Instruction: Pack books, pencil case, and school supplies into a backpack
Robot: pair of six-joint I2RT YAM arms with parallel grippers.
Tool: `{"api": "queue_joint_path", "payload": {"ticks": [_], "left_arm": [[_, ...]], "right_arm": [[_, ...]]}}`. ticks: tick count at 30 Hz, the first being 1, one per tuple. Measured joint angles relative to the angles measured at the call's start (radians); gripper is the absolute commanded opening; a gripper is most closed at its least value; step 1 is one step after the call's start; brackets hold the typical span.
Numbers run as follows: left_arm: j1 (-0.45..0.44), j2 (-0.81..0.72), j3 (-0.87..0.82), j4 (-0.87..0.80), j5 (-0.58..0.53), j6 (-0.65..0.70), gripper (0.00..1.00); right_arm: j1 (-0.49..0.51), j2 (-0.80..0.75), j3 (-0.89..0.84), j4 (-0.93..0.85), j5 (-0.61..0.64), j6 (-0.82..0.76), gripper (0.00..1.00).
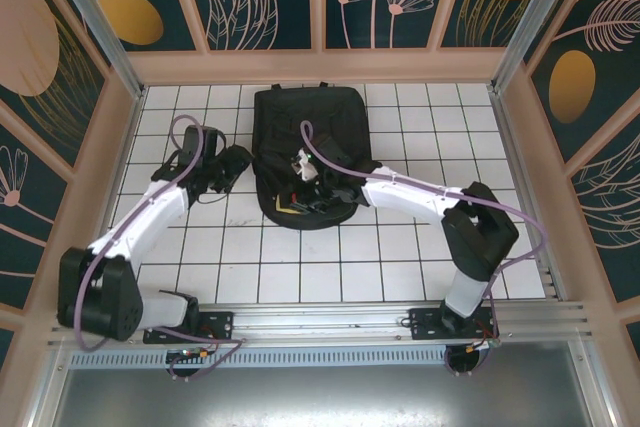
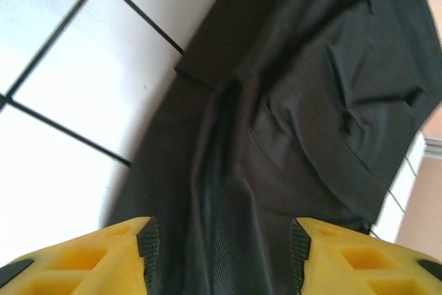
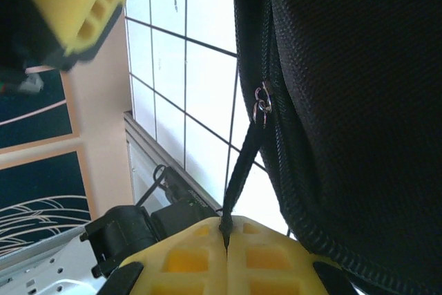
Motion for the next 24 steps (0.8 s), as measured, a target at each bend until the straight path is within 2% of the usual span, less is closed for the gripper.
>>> {"api": "queue_joint_path", "payload": {"ticks": [3,8,14,21,24], "left_arm": [[-0.042,-0.062,-0.047,-0.002,0.018,-0.049,0.56],[-0.095,-0.053,-0.054,-0.003,0.029,-0.115,0.52],[-0.103,-0.019,-0.068,0.000,0.028,-0.161,0.46],[-0.110,0.024,-0.075,0.002,0.026,-0.173,0.42],[-0.116,0.048,-0.078,0.014,0.027,-0.181,0.32]], "right_arm": [[0.000,0.025,0.012,0.020,-0.022,0.013,0.00],[0.000,0.034,0.014,0.040,-0.042,0.032,0.00],[-0.001,0.034,0.020,0.045,-0.045,0.049,0.00],[-0.001,0.034,0.040,0.047,-0.046,0.066,0.00],[0.002,0.034,0.040,0.054,-0.046,0.075,0.00]]}}
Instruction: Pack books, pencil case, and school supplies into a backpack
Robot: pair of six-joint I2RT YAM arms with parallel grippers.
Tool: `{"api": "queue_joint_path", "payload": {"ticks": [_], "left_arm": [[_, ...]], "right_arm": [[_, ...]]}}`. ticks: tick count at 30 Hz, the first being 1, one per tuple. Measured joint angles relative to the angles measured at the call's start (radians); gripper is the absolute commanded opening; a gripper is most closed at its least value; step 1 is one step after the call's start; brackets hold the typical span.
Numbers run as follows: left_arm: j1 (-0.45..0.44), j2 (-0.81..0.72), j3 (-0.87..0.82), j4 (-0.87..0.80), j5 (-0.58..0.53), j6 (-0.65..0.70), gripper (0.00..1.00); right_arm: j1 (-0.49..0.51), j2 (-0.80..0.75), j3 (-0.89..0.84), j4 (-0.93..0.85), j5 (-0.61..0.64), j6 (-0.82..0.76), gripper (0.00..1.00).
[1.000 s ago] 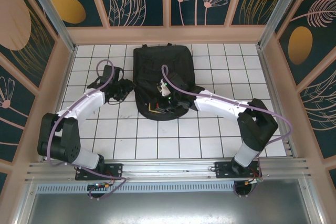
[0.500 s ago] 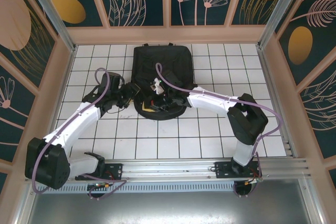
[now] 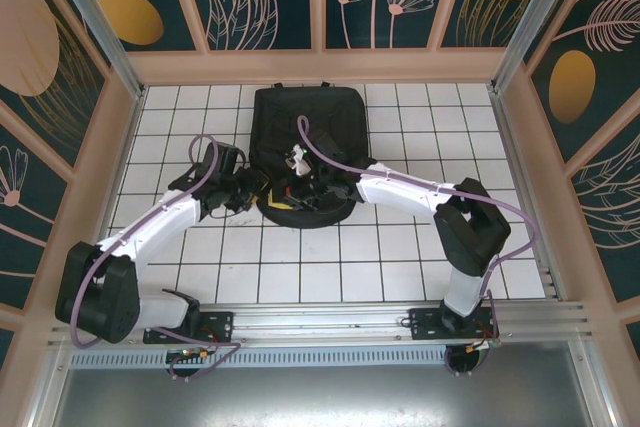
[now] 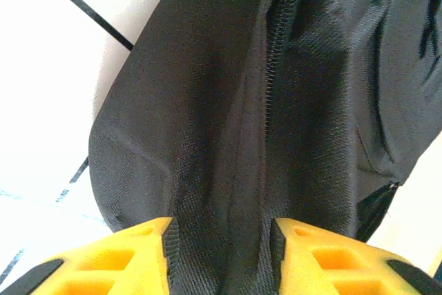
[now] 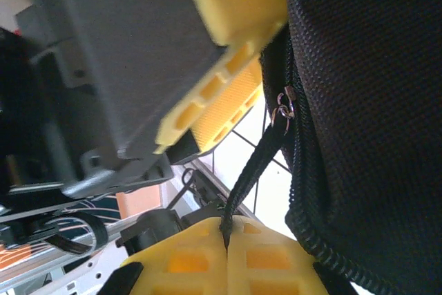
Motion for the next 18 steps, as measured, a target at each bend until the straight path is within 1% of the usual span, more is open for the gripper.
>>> {"api": "queue_joint_path", "payload": {"ticks": [2,4,5,18], "left_arm": [[-0.002,0.014,-0.002,0.014,0.000,-0.005,0.22],[-0.004,0.024,-0.002,0.032,-0.001,-0.002,0.05],[-0.006,0.027,0.000,0.035,-0.003,0.004,0.00],[-0.015,0.030,0.037,-0.043,-0.087,0.126,0.00]], "right_arm": [[0.003,0.000,0.000,0.004,-0.001,0.001,0.00],[0.005,0.000,0.000,0.005,0.002,0.001,0.00],[0.006,0.000,0.000,0.005,0.005,0.000,0.00],[0.006,-0.008,-0.013,-0.072,0.071,-0.057,0.00]]}}
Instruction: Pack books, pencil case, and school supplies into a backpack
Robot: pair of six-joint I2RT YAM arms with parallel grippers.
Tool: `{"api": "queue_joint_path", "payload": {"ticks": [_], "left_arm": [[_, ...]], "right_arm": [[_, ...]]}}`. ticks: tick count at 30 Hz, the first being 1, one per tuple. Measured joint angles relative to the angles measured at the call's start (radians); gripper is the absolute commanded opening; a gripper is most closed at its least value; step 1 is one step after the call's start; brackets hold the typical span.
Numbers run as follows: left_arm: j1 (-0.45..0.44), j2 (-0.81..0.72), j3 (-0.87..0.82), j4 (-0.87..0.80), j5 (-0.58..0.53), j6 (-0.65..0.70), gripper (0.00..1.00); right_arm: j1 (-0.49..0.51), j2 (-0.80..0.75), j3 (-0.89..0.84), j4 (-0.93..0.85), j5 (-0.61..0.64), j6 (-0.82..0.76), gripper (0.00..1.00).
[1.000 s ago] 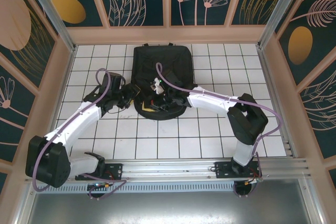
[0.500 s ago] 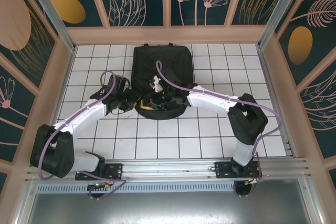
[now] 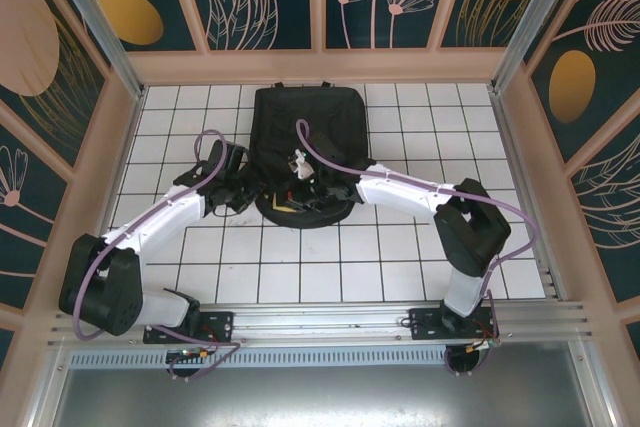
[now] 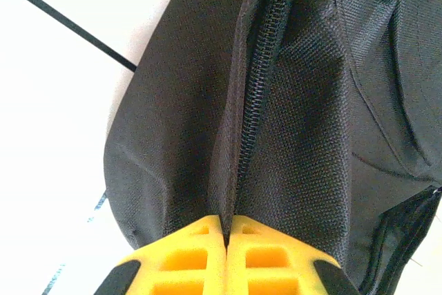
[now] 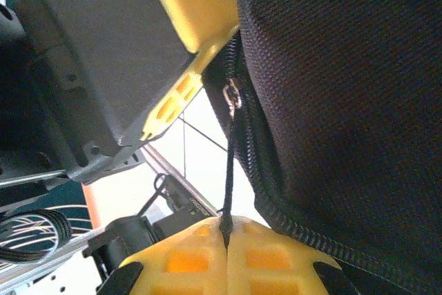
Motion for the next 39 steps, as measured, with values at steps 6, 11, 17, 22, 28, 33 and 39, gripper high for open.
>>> {"api": "queue_joint_path", "payload": {"ticks": [6,11,17,22,28,33,39], "left_arm": [[-0.005,-0.005,-0.001,-0.016,-0.015,0.031,0.00],[-0.002,-0.007,-0.002,-0.017,-0.029,0.048,0.00],[0.005,-0.016,-0.002,-0.017,-0.043,0.072,0.00],[0.015,-0.028,-0.002,-0.017,-0.042,0.089,0.00],[0.048,-0.039,-0.005,-0.018,-0.032,0.110,0.00],[0.092,-0.040,-0.016,-0.029,-0.068,0.131,0.00],[0.100,-0.040,-0.016,-0.040,-0.078,0.158,0.00]], "right_arm": [[0.000,-0.050,-0.066,0.002,0.025,0.000,0.00],[0.000,-0.090,-0.090,-0.010,0.036,0.000,0.00],[-0.014,-0.113,-0.093,-0.050,0.048,-0.034,0.00],[-0.052,-0.136,-0.110,-0.077,0.047,-0.061,0.00],[-0.066,-0.149,-0.111,-0.114,0.038,-0.103,0.00],[-0.072,-0.169,-0.121,-0.175,0.032,-0.127,0.00],[-0.085,-0.191,-0.126,-0.223,0.033,-0.166,0.00]]}}
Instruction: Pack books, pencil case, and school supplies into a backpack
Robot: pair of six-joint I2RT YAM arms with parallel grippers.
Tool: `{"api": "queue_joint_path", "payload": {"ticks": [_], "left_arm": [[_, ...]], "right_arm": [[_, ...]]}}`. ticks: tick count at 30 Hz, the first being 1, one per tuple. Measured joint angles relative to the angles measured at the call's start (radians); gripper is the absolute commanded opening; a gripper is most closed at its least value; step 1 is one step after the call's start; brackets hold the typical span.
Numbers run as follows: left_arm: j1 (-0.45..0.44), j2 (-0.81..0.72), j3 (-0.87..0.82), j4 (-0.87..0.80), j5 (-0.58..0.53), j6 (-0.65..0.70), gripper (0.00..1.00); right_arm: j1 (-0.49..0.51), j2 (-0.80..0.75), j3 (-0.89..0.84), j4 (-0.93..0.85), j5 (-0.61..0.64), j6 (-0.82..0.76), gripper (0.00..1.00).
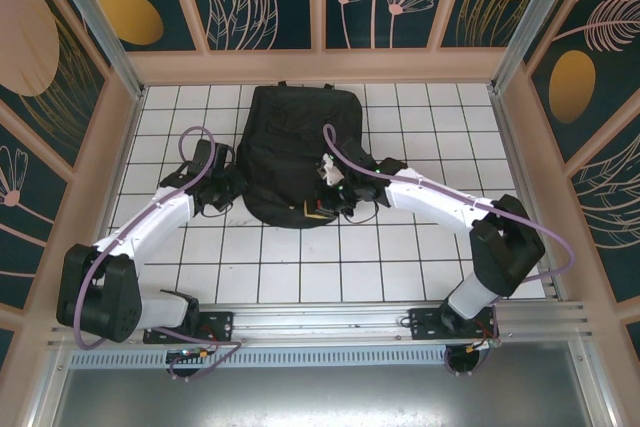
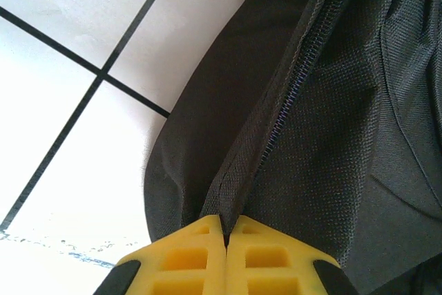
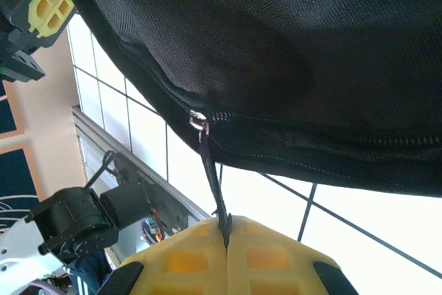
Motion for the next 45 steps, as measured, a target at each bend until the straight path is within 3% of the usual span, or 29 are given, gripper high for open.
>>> {"api": "queue_joint_path", "payload": {"ticks": [4,5,8,10,14,26,31,34,43,45], "left_arm": [[0.011,0.000,0.003,-0.008,-0.008,0.029,0.00],[0.014,0.001,0.009,-0.011,-0.011,0.041,0.07],[0.024,0.008,0.041,-0.029,-0.030,0.084,0.45],[0.037,0.007,0.073,-0.039,-0.057,0.103,0.62],[0.051,-0.039,0.121,-0.069,-0.082,0.109,0.67],[0.051,-0.276,0.066,-0.239,-0.039,-0.039,0.69],[0.051,-0.277,0.027,-0.269,-0.031,-0.106,0.58],[0.051,-0.276,-0.027,-0.243,-0.011,-0.148,0.42],[0.051,-0.199,-0.142,-0.122,0.035,-0.198,0.25],[0.051,-0.194,-0.142,-0.109,0.034,-0.193,0.25]], "right_arm": [[-0.022,-0.005,0.000,-0.036,0.004,-0.042,0.00],[-0.025,-0.006,0.000,-0.040,0.005,-0.051,0.00],[-0.025,-0.006,0.000,-0.038,-0.002,-0.051,0.00],[-0.019,-0.006,0.000,-0.026,-0.011,-0.032,0.00],[0.017,0.019,0.039,0.026,-0.015,0.042,0.00],[0.180,0.302,0.340,0.220,-0.001,0.235,0.00],[0.190,0.343,0.397,0.249,0.000,0.268,0.00],[0.193,0.345,0.400,0.266,0.000,0.279,0.00],[0.211,0.345,0.388,0.280,0.000,0.291,0.00],[0.214,0.345,0.381,0.280,0.000,0.290,0.00]]}}
